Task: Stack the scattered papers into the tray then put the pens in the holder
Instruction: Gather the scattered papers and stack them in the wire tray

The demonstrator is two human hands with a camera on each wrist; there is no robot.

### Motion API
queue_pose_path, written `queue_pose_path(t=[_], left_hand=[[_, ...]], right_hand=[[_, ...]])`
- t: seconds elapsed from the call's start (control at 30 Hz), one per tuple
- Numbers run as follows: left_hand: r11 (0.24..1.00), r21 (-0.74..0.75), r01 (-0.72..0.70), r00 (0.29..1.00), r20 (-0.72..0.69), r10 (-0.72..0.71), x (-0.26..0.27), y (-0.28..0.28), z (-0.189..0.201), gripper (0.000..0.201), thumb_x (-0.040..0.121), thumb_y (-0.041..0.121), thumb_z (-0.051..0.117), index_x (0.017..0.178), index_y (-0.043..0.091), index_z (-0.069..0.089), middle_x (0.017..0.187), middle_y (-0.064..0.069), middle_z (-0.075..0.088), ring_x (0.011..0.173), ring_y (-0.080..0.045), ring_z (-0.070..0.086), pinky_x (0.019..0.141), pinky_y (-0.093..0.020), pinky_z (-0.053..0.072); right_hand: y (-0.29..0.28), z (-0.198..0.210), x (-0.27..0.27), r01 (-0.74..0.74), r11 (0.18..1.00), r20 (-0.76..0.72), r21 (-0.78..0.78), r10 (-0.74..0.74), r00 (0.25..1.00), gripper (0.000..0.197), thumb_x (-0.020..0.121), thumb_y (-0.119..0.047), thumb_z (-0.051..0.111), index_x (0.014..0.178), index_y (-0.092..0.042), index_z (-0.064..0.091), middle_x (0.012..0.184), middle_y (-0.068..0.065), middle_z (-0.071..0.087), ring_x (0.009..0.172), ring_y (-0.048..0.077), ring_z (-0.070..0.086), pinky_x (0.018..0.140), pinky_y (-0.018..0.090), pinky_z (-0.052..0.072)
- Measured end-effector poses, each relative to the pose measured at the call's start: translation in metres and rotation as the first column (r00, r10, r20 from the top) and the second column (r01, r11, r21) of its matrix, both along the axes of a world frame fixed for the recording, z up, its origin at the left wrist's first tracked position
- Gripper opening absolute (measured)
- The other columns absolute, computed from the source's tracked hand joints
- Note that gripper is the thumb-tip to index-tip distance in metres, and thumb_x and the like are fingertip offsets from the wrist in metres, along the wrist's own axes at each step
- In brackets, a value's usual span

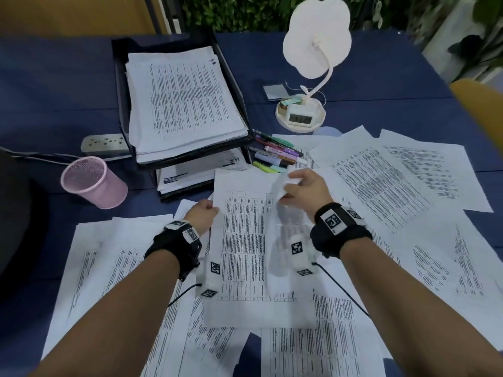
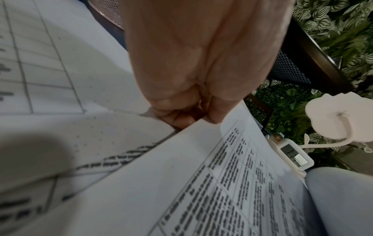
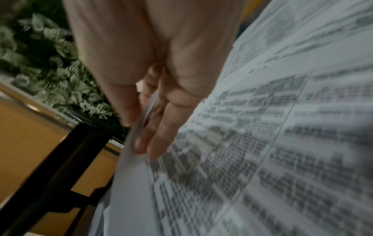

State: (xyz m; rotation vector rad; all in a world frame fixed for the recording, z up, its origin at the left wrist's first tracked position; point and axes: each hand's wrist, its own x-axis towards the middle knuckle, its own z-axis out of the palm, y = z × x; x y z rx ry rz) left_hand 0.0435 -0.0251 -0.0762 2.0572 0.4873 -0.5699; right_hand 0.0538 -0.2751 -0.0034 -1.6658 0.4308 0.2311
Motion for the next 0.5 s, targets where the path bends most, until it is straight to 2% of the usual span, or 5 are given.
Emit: queue_pose_path(t=[0.1, 0.2, 0.3, 0.4, 0.5], left_hand=[[0.996, -0.061, -0.062, 0.998, 0.002, 0.063, -0.001, -0.002, 0.005, 0.021, 0.097, 0.022, 0.045, 0.110, 0.009, 0.055, 0.121, -0.025, 0.057, 0.108, -0.039, 0.056, 0.092, -0.043, 0.045], [0.985, -0.140, -0.102, 0.995, -0.016, 0.101, -0.002, -0.004, 0.005, 0.047, 0.092, 0.043, 0.050, 0.126, 0.010, 0.052, 0.127, -0.015, 0.057, 0.118, -0.036, 0.054, 0.102, -0.046, 0.042], [0.990, -0.138, -0.007, 1.000, -0.004, 0.007, 0.000, 0.003, -0.015, 0.070, 0.066, 0.059, 0.059, 0.124, 0.020, 0.057, 0.115, -0.001, 0.067, 0.102, -0.026, 0.065, 0.096, -0.048, 0.049], [0.982, -0.191, -0.001, 1.000, 0.016, 0.004, 0.000, 0.008, -0.029, 0.061, 0.073, 0.045, 0.057, 0.129, 0.019, 0.051, 0.120, -0.001, 0.065, 0.107, -0.024, 0.062, 0.098, -0.047, 0.047], [0.957, -0.276, -0.088, 0.996, -0.012, 0.088, -0.011, -0.007, 0.011, 0.048, 0.092, 0.034, 0.051, 0.136, 0.017, 0.041, 0.132, -0.001, 0.055, 0.116, -0.023, 0.055, 0.103, -0.041, 0.041]], right_hand=[[-0.002, 0.007, -0.002, -0.009, 0.976, 0.010, 0.217, 0.006, 1.000, 0.021, 0.091, -0.011, 0.061, 0.110, -0.017, 0.057, 0.084, 0.010, 0.059, 0.064, 0.025, 0.062, 0.068, 0.039, 0.056], [-0.027, -0.007, 0.002, 0.081, 0.959, 0.070, -0.270, -0.064, 0.996, 0.025, 0.092, -0.021, 0.059, 0.116, -0.018, 0.057, 0.086, 0.004, 0.063, 0.064, 0.016, 0.059, 0.062, 0.025, 0.049], [-0.054, -0.024, 0.001, 0.027, 0.770, -0.113, -0.638, -0.128, 0.985, 0.034, 0.089, -0.017, 0.056, 0.122, -0.011, 0.053, 0.114, 0.014, 0.063, 0.098, 0.029, 0.062, 0.084, 0.032, 0.051], [-0.061, -0.031, -0.006, -0.090, 0.758, -0.263, -0.646, -0.110, 0.958, 0.046, 0.087, -0.013, 0.056, 0.131, -0.006, 0.046, 0.131, 0.016, 0.052, 0.116, 0.032, 0.054, 0.087, 0.031, 0.043], [-0.055, -0.033, -0.009, -0.121, 0.785, -0.243, -0.607, -0.038, 0.969, 0.046, 0.087, -0.015, 0.061, 0.130, -0.005, 0.048, 0.132, 0.015, 0.052, 0.117, 0.030, 0.053, 0.090, 0.030, 0.043]])
